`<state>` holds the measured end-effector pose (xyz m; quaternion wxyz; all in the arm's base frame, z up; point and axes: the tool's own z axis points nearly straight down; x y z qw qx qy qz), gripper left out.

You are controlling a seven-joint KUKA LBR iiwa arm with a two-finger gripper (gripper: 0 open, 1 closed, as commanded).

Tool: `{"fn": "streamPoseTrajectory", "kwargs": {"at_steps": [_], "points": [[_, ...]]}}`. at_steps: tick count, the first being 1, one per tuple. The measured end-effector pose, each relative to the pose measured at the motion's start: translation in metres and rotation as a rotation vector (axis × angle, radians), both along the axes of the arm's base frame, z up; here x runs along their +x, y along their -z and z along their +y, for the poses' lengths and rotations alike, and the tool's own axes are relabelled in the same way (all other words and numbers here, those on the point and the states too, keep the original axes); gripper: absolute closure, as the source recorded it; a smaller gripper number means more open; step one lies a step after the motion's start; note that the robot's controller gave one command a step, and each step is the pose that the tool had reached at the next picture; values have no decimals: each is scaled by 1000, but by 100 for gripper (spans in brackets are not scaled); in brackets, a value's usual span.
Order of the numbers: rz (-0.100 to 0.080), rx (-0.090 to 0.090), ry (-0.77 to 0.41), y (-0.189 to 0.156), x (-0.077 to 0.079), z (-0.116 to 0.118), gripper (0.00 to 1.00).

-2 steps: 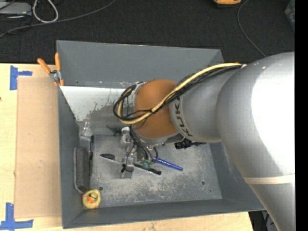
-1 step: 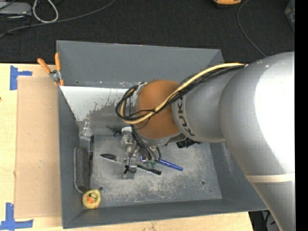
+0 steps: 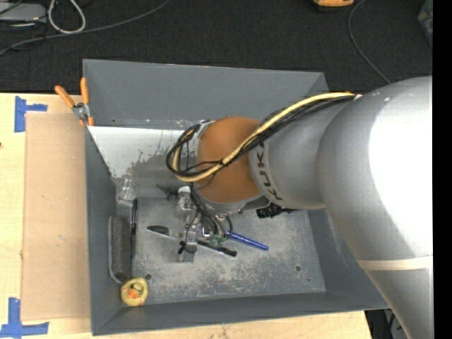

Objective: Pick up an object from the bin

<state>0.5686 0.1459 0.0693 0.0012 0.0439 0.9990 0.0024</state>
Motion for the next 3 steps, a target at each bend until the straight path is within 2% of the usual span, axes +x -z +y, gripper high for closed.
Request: {"fn": "streamPoseTrajectory", "kwargs": {"at_steps": [1,3], "points": [[2,-1,-18,0,0,-4,100],[6,-1,-16,-12,-1,-5,100]]}}
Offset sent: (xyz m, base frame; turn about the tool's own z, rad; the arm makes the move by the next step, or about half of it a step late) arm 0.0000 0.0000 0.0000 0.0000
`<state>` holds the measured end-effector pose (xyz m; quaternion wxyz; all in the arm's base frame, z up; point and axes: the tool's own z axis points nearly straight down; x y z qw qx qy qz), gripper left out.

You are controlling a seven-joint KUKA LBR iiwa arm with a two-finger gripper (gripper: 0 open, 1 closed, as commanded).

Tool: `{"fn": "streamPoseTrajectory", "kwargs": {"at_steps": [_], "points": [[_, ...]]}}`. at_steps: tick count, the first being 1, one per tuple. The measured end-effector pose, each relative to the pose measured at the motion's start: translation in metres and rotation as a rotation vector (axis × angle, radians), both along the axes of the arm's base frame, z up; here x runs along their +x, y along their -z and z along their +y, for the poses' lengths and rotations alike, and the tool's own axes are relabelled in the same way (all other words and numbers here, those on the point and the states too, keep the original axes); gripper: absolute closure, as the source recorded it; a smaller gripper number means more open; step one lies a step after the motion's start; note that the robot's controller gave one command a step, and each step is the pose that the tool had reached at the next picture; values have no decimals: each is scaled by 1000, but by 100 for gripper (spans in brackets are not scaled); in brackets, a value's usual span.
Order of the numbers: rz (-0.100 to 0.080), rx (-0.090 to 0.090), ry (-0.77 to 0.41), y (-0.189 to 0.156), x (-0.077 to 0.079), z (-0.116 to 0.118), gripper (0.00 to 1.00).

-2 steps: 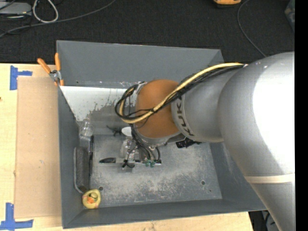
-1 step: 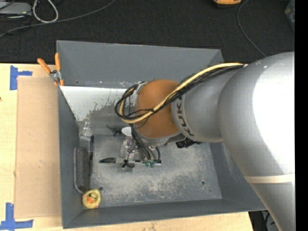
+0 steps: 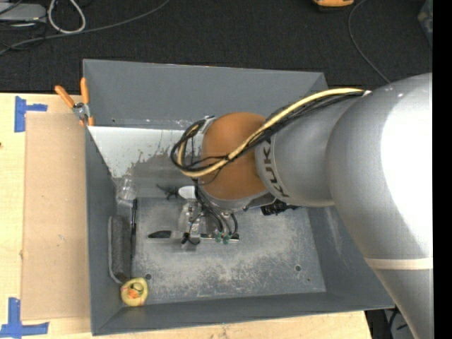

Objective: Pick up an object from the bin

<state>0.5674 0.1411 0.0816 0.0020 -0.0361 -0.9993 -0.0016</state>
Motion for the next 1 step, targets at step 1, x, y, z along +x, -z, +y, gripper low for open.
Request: {"fn": "streamPoseTrajectory", "kwargs": {"at_steps": [1], "points": [[-3,2,2,-15,1,0,100]]}}
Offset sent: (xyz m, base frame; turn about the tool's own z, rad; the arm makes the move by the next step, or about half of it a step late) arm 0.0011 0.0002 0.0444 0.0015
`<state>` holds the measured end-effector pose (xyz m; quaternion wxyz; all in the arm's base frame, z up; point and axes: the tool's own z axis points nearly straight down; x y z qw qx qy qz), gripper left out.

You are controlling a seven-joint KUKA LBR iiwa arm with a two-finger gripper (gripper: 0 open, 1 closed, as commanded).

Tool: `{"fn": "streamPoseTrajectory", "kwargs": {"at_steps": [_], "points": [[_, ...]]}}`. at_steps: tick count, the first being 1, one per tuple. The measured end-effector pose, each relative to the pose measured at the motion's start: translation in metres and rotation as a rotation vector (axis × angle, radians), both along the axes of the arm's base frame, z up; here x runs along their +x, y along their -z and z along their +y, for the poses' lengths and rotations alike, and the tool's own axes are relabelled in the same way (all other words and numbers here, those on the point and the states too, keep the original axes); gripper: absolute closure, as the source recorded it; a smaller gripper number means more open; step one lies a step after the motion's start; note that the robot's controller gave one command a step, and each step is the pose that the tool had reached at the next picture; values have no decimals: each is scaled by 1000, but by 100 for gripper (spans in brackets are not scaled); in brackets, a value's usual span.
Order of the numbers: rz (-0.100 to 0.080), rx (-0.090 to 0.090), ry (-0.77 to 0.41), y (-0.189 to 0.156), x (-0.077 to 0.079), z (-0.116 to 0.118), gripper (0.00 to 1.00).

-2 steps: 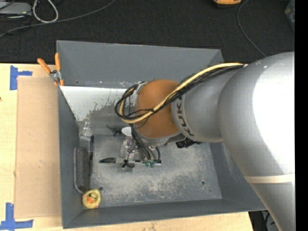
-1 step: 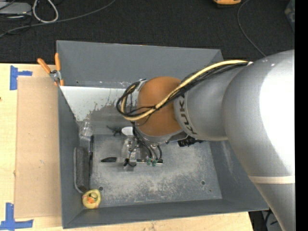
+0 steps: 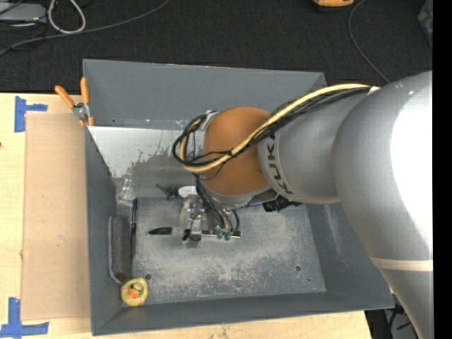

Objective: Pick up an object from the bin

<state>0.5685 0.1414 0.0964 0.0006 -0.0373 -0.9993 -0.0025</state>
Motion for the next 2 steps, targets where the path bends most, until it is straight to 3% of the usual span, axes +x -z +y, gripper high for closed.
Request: {"fn": "streamPoseTrajectory", "kwargs": {"at_steps": [2], "points": [[3,0,3,-39,-1,0,100]]}}
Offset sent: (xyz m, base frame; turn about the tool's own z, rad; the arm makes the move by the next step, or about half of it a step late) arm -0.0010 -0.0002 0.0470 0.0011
